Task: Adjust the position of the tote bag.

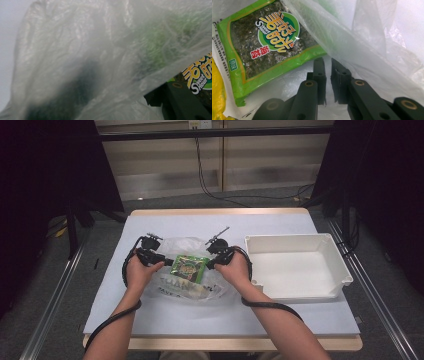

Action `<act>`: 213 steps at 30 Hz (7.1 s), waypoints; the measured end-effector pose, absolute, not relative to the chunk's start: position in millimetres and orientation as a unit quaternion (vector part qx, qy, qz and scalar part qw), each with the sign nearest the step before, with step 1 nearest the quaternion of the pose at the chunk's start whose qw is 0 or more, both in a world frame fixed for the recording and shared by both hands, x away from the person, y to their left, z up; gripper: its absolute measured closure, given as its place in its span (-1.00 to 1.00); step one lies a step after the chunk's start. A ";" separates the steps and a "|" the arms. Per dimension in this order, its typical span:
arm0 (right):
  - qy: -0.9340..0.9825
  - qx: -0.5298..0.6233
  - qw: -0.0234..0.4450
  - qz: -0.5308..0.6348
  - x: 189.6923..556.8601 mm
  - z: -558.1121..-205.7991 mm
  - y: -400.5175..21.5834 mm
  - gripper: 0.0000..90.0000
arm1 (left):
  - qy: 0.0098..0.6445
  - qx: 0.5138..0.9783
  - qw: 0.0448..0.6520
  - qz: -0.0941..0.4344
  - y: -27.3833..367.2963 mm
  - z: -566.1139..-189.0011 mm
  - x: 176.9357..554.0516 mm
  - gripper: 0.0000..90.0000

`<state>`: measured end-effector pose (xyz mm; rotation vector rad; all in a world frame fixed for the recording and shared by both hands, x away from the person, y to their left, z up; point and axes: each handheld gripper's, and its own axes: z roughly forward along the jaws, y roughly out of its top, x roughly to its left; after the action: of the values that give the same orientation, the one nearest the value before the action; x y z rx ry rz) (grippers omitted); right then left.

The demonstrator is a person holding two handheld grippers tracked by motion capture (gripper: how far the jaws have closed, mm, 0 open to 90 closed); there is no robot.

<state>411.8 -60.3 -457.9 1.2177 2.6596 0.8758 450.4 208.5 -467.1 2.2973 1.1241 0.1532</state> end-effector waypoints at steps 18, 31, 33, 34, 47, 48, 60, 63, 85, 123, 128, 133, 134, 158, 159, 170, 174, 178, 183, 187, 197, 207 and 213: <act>0.871 0.398 0.052 0.284 412.7 -462.0 -62.5 0.80 | 0.441 0.860 0.254 -0.010 208.4 -462.2 429.4 1.00; 0.867 0.400 0.058 0.291 415.5 -459.4 -66.7 0.81 | 0.439 0.854 0.279 -0.008 213.1 -450.6 415.0 1.00; 0.867 0.402 0.059 0.289 416.5 -460.0 -66.8 0.81 | 0.428 0.859 0.282 0.005 212.6 -444.2 417.5 1.00; 0.867 0.401 0.060 0.289 417.0 -459.8 -66.7 0.81 | 0.434 0.852 0.293 0.012 209.6 -442.7 417.3 1.00; 0.864 0.403 0.057 0.297 418.8 -457.7 -69.9 0.82 | 0.419 0.860 0.288 0.031 201.0 -428.2 420.9 0.96; 0.863 0.403 0.059 0.297 418.7 -457.3 -70.0 0.82 | 0.429 0.854 0.292 0.031 202.4 -430.2 420.0 0.98; 0.870 0.395 0.057 0.289 414.6 -459.1 -68.8 0.82 | 0.445 0.854 0.267 0.035 213.7 -443.5 417.3 0.99; 0.868 0.398 0.057 0.293 414.2 -458.2 -67.7 0.82 | 0.432 0.856 0.280 0.039 217.7 -434.1 417.8 0.83; 0.867 0.393 0.052 0.300 413.6 -449.6 -67.1 0.82 | 0.389 0.856 0.339 0.039 196.3 -404.2 411.6 1.00; 0.868 0.407 0.052 0.279 426.6 -462.4 -65.5 0.81 | 0.430 0.845 0.316 0.043 193.9 -443.5 448.7 0.69; 0.869 0.404 0.057 0.281 424.6 -460.8 -65.6 0.80 | 0.415 0.857 0.305 0.018 191.8 -436.6 441.8 0.44; 0.869 0.405 0.055 0.279 422.3 -460.6 -64.7 0.79 | 0.421 0.855 0.302 -0.008 188.5 -444.9 439.1 0.29; 0.869 0.404 0.055 0.280 422.0 -460.3 -64.6 0.79 | 0.424 0.854 0.301 -0.013 188.0 -446.7 438.9 0.29; 0.882 0.383 0.045 0.272 415.0 -449.7 -67.1 0.41 | 0.410 0.846 0.340 0.018 194.4 -434.5 415.0 0.97; 0.884 0.376 0.047 0.275 413.4 -447.4 -67.1 0.36 | 0.412 0.844 0.343 0.019 195.1 -432.6 414.3 0.97; 0.886 0.358 0.007 0.296 401.4 -429.8 -64.3 -0.12 | 0.412 0.839 0.353 0.039 196.1 -427.3 408.9 0.97; 0.882 0.356 -0.012 0.309 401.2 -426.3 -62.6 -0.22 | 0.398 0.844 0.359 0.042 194.2 -424.3 405.9 0.97; 0.883 0.353 -0.024 0.309 402.1 -428.3 -56.6 -0.30 | 0.380 0.845 0.374 0.043 194.7 -420.9 401.8 0.97; 0.881 0.350 -0.042 0.316 406.6 -432.5 -52.1 -0.36 | 0.356 0.846 0.393 0.042 196.5 -416.9 395.4 0.97; 0.875 0.348 -0.069 0.329 409.5 -431.7 -48.8 -0.03 | 0.352 0.846 0.399 0.044 197.5 -415.8 392.5 0.97; 0.891 0.317 -0.073 0.316 403.6 -406.5 -46.8 0.61 | 0.389 0.823 0.410 0.052 205.8 -408.9 382.0 0.49; 0.920 0.266 -0.032 0.287 394.3 -389.8 -46.5 0.61 | 0.388 0.837 0.382 0.049 205.9 -406.0 377.6 -0.25; 0.934 0.224 -0.002 0.280 387.1 -380.2 -42.1 0.61 | 0.380 0.845 0.372 0.052 205.1 -407.2 371.9 -0.49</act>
<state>387.1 -42.1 -380.2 0.7045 2.9372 0.8795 371.9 205.1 -407.2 2.1665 0.9753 0.1336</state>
